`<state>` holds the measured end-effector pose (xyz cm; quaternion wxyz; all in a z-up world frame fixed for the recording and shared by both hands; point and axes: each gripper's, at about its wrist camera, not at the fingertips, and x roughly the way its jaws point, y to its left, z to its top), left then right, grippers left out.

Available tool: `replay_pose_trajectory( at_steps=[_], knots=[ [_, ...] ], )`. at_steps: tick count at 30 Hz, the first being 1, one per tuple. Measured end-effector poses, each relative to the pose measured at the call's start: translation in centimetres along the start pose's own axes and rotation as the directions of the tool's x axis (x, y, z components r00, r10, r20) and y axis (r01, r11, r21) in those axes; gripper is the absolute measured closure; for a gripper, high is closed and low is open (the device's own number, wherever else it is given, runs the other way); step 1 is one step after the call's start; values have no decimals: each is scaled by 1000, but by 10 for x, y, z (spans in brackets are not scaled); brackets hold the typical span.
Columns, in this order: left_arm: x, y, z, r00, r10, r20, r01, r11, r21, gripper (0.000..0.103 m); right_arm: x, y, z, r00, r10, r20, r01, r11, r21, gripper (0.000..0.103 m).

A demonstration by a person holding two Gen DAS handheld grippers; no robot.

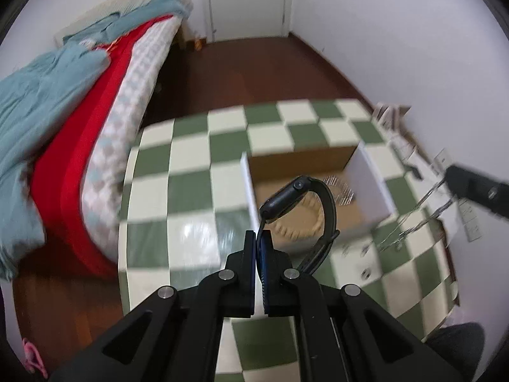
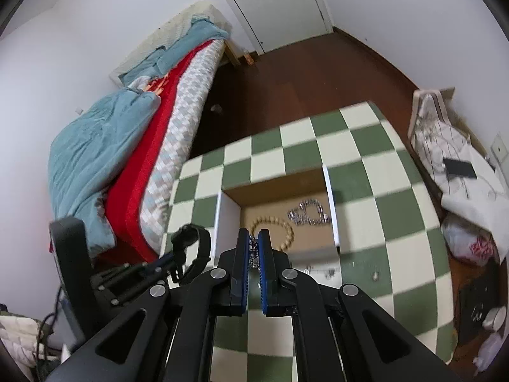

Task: Organize jewelry
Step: 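Lower the watch band into the box with the left gripper while the right gripper releases its silver piece there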

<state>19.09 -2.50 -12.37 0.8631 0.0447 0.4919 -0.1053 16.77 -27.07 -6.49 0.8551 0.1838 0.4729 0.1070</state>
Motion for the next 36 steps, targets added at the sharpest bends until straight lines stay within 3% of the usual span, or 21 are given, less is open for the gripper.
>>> replay_pose_trajectory(
  at_steps=[4, 9, 14, 22, 23, 25, 26, 27, 31, 32, 34, 36],
  knots=[
    [10, -3, 34, 1000, -22, -3, 22, 1000, 21, 102, 4, 6, 22, 1000, -8, 11, 9, 1000, -23, 97],
    [57, -3, 63, 995, -36, -88, 39, 999, 32, 102, 33, 0, 36, 999, -36, -34, 36, 999, -19, 97],
    [92, -10, 69, 987, -28, -161, 40, 997, 72, 102, 75, -11, 35, 991, -73, -116, 71, 997, -19, 97],
    [117, -9, 75, 973, -13, -229, 28, 997, 65, 92, 118, -29, 36, 969, -116, -218, 117, 993, -11, 96],
    [114, -8, 76, 975, -8, -222, 21, 998, 58, 86, 122, -32, 36, 964, -124, -237, 126, 992, -5, 94],
    [110, -8, 79, 978, -7, -207, 17, 999, 47, 60, 127, -36, 36, 957, -128, -261, 134, 991, 5, 77],
    [105, -7, 80, 981, -3, -196, 11, 999, 39, 32, 127, -38, 35, 955, -135, -265, 141, 990, 6, 57],
    [102, -7, 82, 983, 2, -185, 5, 999, 35, 21, 127, -40, 34, 954, -139, -265, 147, 989, 9, 45],
    [88, -1, 86, 989, -2, -151, 2, 1000, -1, 20, 118, -41, 31, 952, -175, -253, 179, 984, -6, 45],
    [84, 1, 86, 990, 10, -141, -11, 1000, -6, 16, 116, -40, 31, 948, -194, -251, 195, 981, -20, 44],
    [76, 5, 84, 992, 35, -120, -38, 999, -19, 2, 113, -36, 28, 937, -253, -241, 244, 967, -68, 31],
    [66, 11, 79, 994, 51, -92, -56, 997, -45, 1, 110, -33, 26, 928, -288, -236, 272, 957, -99, 6]
  ],
)
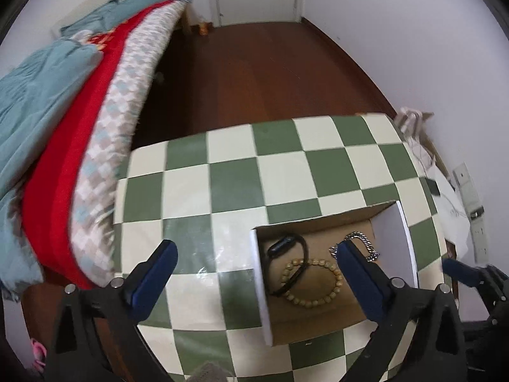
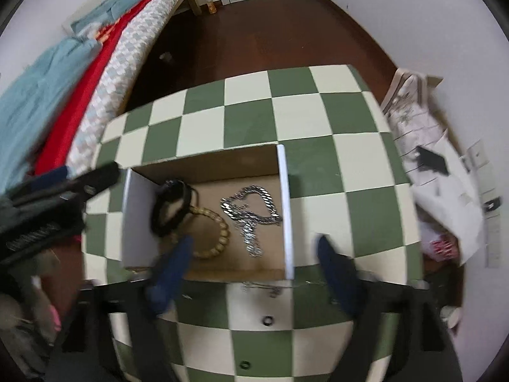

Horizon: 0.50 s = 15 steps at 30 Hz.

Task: Organize jewelry
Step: 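Lower the watch band into the box with the left gripper while the right gripper releases its silver piece there, then lift both grippers away from the box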

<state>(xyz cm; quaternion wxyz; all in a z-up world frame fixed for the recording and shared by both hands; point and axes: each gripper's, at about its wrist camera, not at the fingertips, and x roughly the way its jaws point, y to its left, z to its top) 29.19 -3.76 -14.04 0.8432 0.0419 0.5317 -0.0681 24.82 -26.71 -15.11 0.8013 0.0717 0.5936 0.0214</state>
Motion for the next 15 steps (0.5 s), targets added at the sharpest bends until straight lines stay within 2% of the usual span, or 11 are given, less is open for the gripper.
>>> replay_pose_trajectory(
  at_steps=[5, 11, 15],
  knots=[
    [-13, 9, -22, 996, 76, 38, -74, 996, -48, 0, -2, 5, -13, 997, -79, 5, 79, 996, -42, 0],
    [-24, 7, -49, 992, 117, 40, -115, 992, -56, 0, -14, 7, -28, 995, -98, 35, 100, 994, -51, 0],
    [-42, 2, -65, 988, 134, 80, -129, 990, -64, 0, -28, 6, -37, 993, -103, 58, 106, 993, -49, 0]
  ],
)
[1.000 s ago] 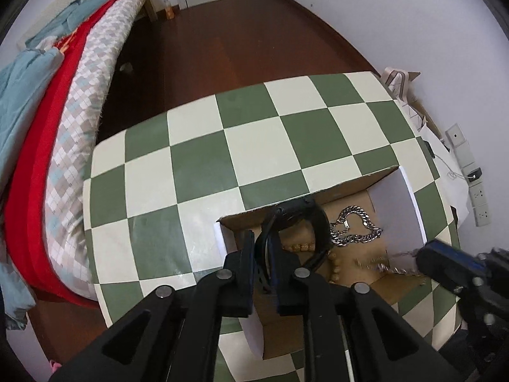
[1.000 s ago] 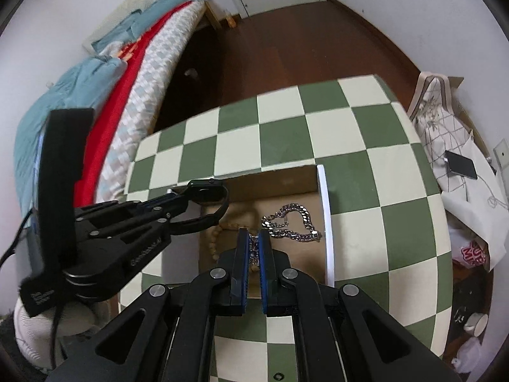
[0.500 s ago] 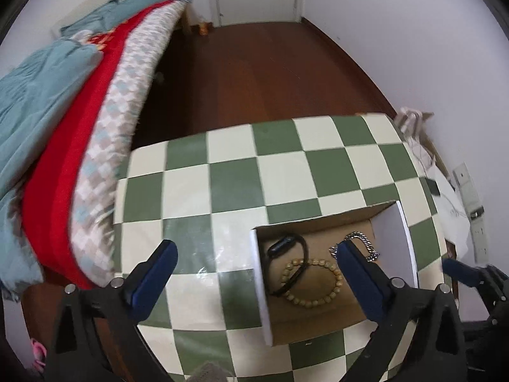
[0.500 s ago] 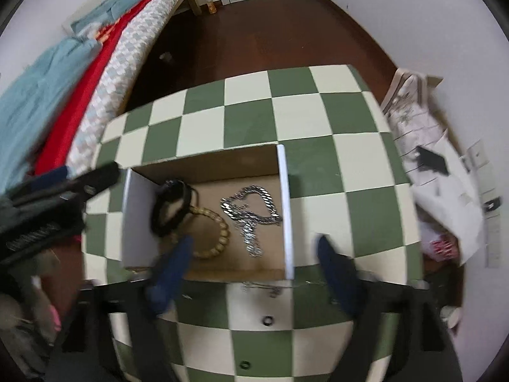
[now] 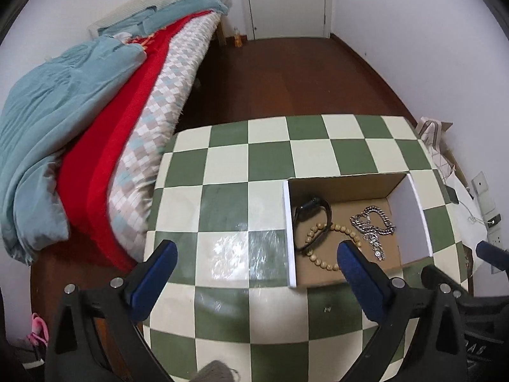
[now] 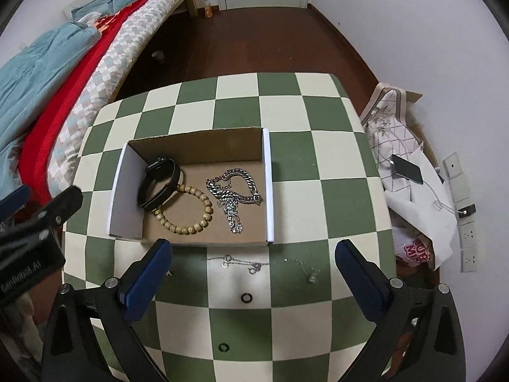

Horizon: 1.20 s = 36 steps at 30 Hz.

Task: Organize jewelry
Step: 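Lift both grippers away from the box, then move both grippers toward the remaining rings and necklaces on the table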

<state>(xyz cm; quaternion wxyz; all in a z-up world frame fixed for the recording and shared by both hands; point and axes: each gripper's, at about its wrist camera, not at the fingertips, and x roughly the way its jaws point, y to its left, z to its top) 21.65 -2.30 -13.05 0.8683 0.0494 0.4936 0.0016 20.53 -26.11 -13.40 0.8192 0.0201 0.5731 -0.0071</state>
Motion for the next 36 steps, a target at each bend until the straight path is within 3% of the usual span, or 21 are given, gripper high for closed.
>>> replay_pose_trajectory(
  at_steps=[17, 26, 29, 32, 36],
  knots=[
    [-105, -3, -37, 984, -4, 177, 5, 1000, -10, 1, -108, 0, -47, 979, -34, 202, 42, 998, -38, 0],
    [-151, 4, -57, 967, 3, 254, 8, 999, -43, 1, -152, -7, -78, 965, 10, 263, -9, 1000, -6, 0],
    [-155, 5, -70, 956, 70, 286, -55, 997, -60, 1, -147, -12, -93, 968, 22, 251, -24, 1000, 3, 0],
    [-140, 2, -85, 953, 140, 269, -130, 990, -56, 1, -119, -19, -112, 979, 30, 200, -33, 999, 15, 1],
    [-96, -3, -113, 934, 291, 207, -292, 956, -30, 0, -58, -18, -137, 992, 82, 98, -86, 996, 29, 32]
  ],
)
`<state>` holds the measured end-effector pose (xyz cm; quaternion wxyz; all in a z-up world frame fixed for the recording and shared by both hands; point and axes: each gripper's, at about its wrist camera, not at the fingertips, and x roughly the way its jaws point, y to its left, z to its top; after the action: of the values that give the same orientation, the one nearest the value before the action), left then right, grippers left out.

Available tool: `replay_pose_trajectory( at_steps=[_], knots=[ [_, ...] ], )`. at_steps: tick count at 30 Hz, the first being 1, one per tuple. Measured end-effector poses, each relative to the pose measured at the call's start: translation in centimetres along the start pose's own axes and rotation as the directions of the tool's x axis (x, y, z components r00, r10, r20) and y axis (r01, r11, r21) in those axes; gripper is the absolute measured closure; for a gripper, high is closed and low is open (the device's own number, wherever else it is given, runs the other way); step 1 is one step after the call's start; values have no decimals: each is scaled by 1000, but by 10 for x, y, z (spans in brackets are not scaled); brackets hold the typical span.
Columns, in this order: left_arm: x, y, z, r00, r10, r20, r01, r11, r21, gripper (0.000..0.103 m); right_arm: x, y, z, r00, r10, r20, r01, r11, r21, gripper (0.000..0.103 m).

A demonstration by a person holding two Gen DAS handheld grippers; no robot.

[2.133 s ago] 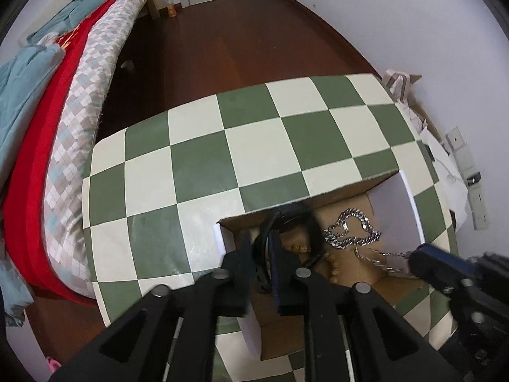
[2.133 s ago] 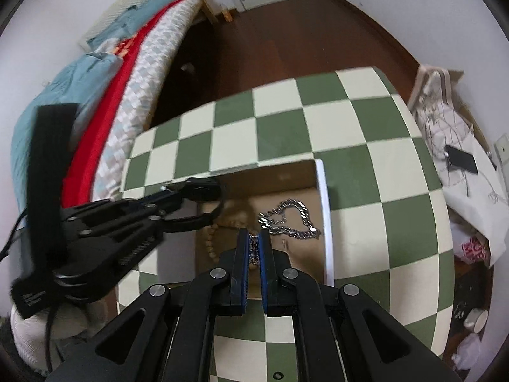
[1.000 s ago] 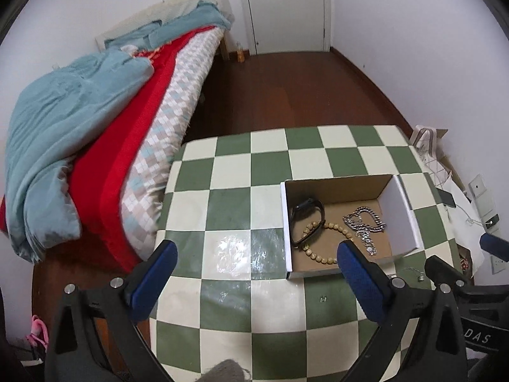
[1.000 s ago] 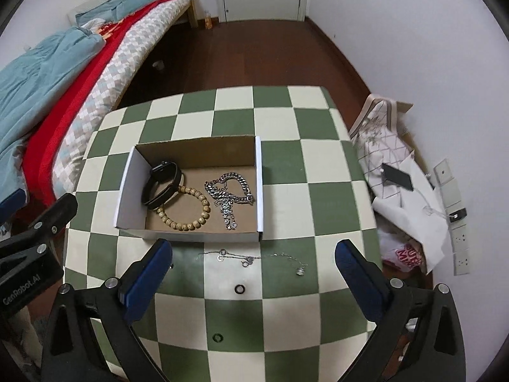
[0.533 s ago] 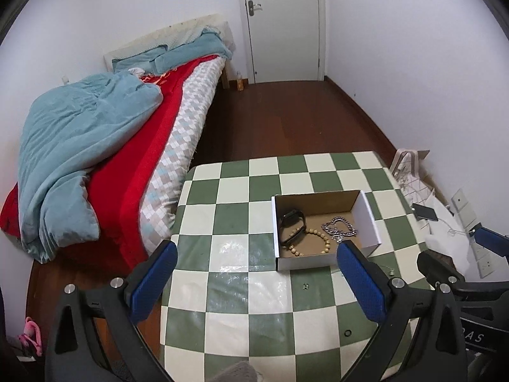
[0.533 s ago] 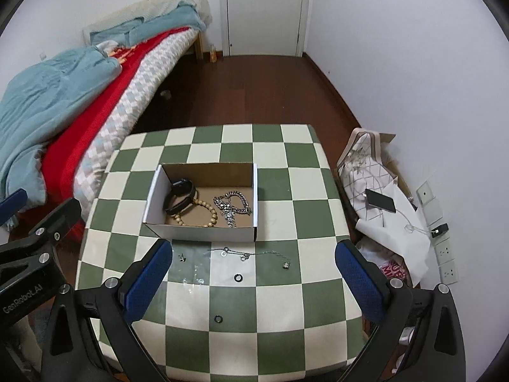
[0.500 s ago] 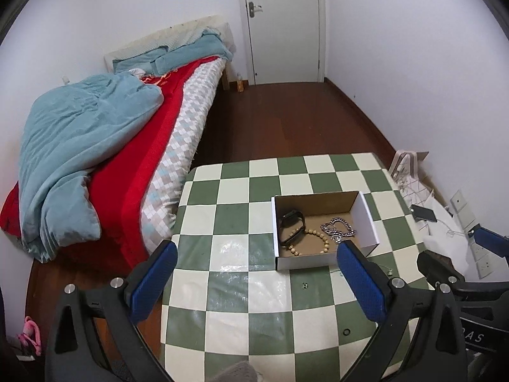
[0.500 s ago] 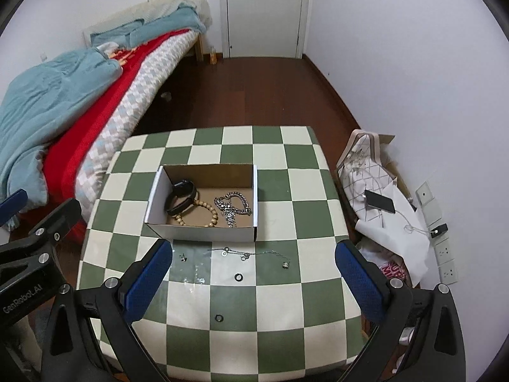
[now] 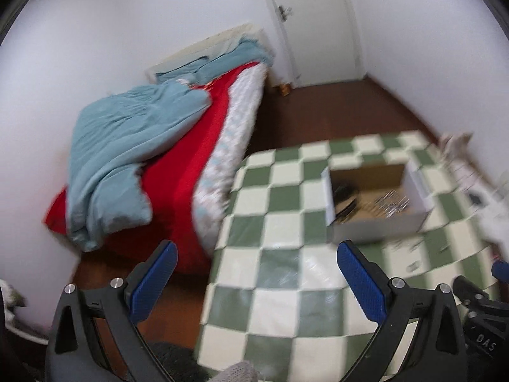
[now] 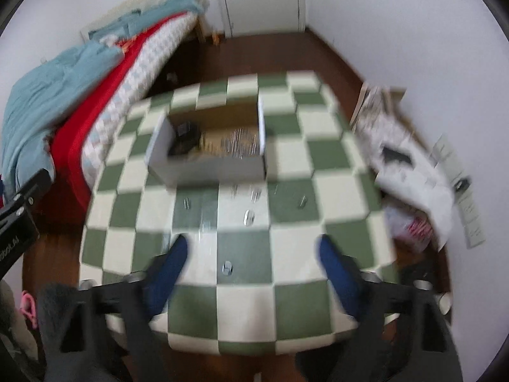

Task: Organize jewelry
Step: 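Move both grippers toward the remaining rings and necklaces on the table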

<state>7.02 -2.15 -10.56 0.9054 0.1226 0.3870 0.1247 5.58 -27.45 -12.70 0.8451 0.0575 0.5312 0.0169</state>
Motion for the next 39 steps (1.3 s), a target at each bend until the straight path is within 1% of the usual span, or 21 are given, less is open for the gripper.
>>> replay_pose_trajectory(
  at_steps=[1, 3, 5, 8, 10, 12, 13, 15, 16, 17, 19, 24, 28, 29, 30, 31, 34, 36, 37, 38, 39],
  knots=[
    [8, -3, -6, 1000, 9, -20, -8, 1000, 9, 0, 13, 0, -6, 1000, 13, -18, -13, 1000, 7, 34],
    [30, -7, -23, 996, 30, -80, -28, 999, 30, 0, 40, 3, -23, 999, 22, -45, -22, 1000, 17, 43],
    [49, -8, -38, 990, 42, -133, -37, 999, 40, 0, 63, 9, -35, 998, 29, -58, -27, 999, 19, 44],
    [63, -11, -52, 983, 53, -176, -44, 998, 52, 0, 86, 18, -47, 998, 28, -61, -28, 1000, 10, 45],
    [67, -13, -58, 980, 56, -193, -47, 998, 50, 0, 97, 24, -50, 998, 24, -65, -25, 1000, -13, 55],
    [70, -15, -62, 977, 48, -207, -42, 998, 38, 0, 107, 29, -54, 996, 23, -83, -26, 999, -37, 73],
    [71, -16, -62, 977, 47, -209, -40, 999, 36, 0, 109, 30, -55, 997, 12, -82, -16, 999, -48, 77],
    [73, -21, -62, 976, 43, -213, -37, 999, 33, 0, 108, 35, -58, 999, -9, -47, 5, 996, -90, 94],
    [74, -24, -62, 976, 41, -215, -35, 999, 31, 0, 110, 35, -58, 999, -9, -44, 5, 995, -96, 97],
    [74, -27, -61, 976, 34, -217, -29, 999, 28, 0, 110, 32, -58, 999, -4, -38, 0, 996, -92, 103],
    [74, -31, -59, 977, 23, -214, -18, 999, 26, 0, 107, 21, -57, 1000, 15, -23, -16, 998, -54, 103],
    [74, -53, -55, 979, -18, -204, 28, 999, 46, 0, 83, -32, -47, 997, 71, 39, -75, 991, 108, 103],
    [76, -88, -50, 974, -101, -203, 118, 990, 75, 0, 72, -65, -38, 992, 92, 82, -105, 980, 169, 103],
    [76, -96, -50, 970, -123, -208, 143, 986, 84, 0, 73, -73, -36, 990, 118, 75, -130, 974, 186, 103],
    [76, -108, -52, 961, -169, -218, 194, 976, 97, 1, 76, -80, -34, 988, 143, 65, -153, 965, 213, 103],
    [75, -115, -54, 952, -206, -228, 233, 967, 101, 1, 76, -87, -33, 988, 138, 67, -150, 961, 233, 103],
    [71, -136, -64, 922, -291, -257, 327, 939, 107, 3, 76, -101, -30, 991, 107, 79, -124, 962, 243, 102],
    [68, -150, -69, 914, -306, -268, 349, 928, 131, 17, 77, -109, -32, 993, 91, 79, -109, 960, 257, 102],
    [67, -157, -73, 908, -315, -275, 363, 920, 145, 20, 79, -114, -34, 993, 84, 77, -102, 958, 266, 102],
    [67, -165, -75, 906, -317, -281, 370, 916, 159, 31, 80, -117, -36, 994, 80, 76, -98, 957, 274, 102],
    [67, -170, -77, 903, -318, -288, 375, 911, 170, 36, 83, -120, -39, 995, 76, 70, -93, 955, 282, 102]
  ],
)
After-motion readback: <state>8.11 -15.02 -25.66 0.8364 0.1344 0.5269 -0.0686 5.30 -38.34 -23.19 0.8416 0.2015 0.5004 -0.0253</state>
